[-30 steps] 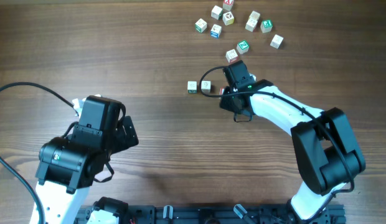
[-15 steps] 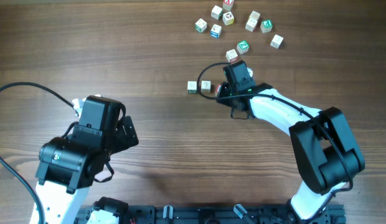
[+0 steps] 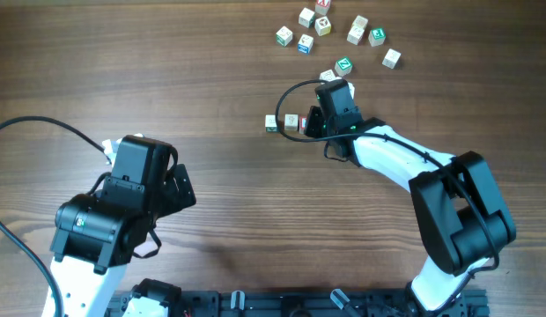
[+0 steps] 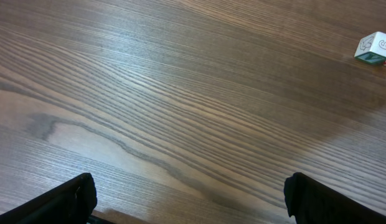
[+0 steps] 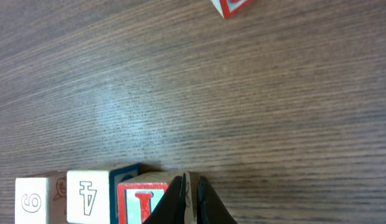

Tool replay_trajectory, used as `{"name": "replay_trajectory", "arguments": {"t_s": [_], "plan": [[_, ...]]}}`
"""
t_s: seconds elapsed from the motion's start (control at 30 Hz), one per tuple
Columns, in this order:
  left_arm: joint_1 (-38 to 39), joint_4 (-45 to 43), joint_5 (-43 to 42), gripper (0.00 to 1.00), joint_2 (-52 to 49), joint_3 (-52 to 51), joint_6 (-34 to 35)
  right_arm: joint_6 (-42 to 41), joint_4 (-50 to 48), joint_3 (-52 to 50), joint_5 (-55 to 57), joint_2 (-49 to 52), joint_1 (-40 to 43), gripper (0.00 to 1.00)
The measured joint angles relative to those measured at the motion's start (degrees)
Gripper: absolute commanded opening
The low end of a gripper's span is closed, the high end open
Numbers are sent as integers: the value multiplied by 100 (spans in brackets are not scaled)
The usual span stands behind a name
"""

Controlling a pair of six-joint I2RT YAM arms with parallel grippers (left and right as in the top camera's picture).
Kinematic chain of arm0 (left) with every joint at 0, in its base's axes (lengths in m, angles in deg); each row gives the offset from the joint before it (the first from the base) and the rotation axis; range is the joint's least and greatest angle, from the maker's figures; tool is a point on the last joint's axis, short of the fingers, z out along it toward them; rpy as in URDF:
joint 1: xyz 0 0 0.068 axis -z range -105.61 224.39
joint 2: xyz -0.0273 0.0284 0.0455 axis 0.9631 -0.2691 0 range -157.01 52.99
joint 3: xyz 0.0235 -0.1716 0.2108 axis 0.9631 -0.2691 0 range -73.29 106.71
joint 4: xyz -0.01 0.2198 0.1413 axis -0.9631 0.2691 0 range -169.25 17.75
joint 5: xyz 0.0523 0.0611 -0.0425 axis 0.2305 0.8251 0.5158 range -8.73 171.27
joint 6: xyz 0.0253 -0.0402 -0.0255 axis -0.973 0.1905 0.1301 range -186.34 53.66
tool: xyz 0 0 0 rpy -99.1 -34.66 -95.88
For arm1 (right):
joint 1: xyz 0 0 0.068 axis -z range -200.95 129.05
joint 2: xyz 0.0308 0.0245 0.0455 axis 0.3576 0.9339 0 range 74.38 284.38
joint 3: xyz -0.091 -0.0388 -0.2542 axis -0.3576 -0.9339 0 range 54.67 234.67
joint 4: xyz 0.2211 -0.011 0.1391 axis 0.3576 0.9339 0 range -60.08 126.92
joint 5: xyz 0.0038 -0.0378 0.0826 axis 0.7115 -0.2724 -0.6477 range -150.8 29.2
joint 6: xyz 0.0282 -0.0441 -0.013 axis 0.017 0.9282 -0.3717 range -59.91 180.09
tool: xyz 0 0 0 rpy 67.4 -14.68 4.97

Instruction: Form a horizontal line

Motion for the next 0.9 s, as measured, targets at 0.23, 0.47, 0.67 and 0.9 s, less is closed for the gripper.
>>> {"name": "replay_trajectory", "arguments": {"t_s": [0.23, 0.47, 0.67, 0.9], "plan": [[0, 2, 0, 100, 0, 0, 0, 28, 197, 0, 42, 0, 0, 4], [0, 0, 0, 100, 0, 0, 0, -87, 1054, -4, -151, 2, 2, 5], [0, 2, 0, 100, 0, 0, 0, -81, 1088, -4, -999, 2, 0, 5], [0, 0, 0, 100, 0, 0, 0, -39, 743, -4, -1224, 2, 0, 5]]}}
